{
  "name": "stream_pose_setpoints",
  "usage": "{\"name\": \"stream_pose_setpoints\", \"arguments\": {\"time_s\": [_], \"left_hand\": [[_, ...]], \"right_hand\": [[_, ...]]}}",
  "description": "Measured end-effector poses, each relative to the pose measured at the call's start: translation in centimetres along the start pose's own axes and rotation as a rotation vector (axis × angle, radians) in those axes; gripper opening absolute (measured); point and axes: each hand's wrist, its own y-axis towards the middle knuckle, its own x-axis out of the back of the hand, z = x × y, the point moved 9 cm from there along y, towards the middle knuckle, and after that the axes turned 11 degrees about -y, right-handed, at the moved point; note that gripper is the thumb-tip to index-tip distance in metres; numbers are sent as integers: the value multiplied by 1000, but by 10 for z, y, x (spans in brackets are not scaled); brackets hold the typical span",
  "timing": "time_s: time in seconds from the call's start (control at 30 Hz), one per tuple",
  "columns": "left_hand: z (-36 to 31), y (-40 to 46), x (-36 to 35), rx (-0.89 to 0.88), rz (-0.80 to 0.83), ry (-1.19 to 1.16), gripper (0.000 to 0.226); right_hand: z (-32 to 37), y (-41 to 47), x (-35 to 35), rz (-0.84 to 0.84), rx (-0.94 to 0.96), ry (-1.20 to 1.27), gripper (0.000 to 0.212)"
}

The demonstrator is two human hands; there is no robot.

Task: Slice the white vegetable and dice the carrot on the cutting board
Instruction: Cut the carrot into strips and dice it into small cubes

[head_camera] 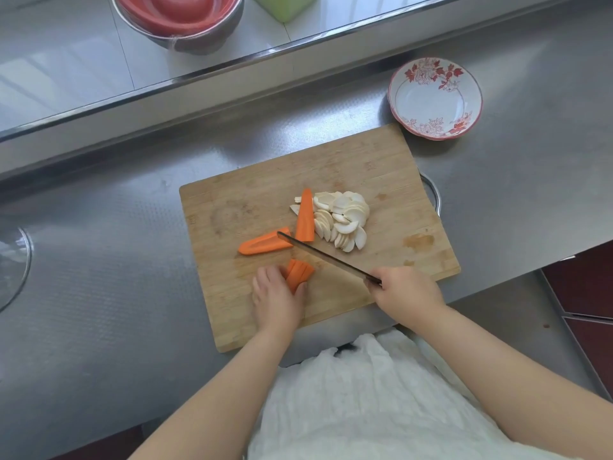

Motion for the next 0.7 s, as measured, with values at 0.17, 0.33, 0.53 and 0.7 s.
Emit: {"name": "stream_pose_setpoints", "arguments": {"time_s": [0.17,0.33,0.53,0.7], "left_hand": [[-3,-2,1,-6,-12,-82,40],[-7,-4,1,-69,-7,-88,39],[-4,-6,2,-104,-15,-46,39],[-1,-6,2,-99,-20,-85,41]], "right_hand": [[0,3,-3,0,40,-69,26],[1,5,-11,19,41,-102,26],[12,3,-19,47,61,-72,25],[18,3,-20,63,62,-62,25]]}}
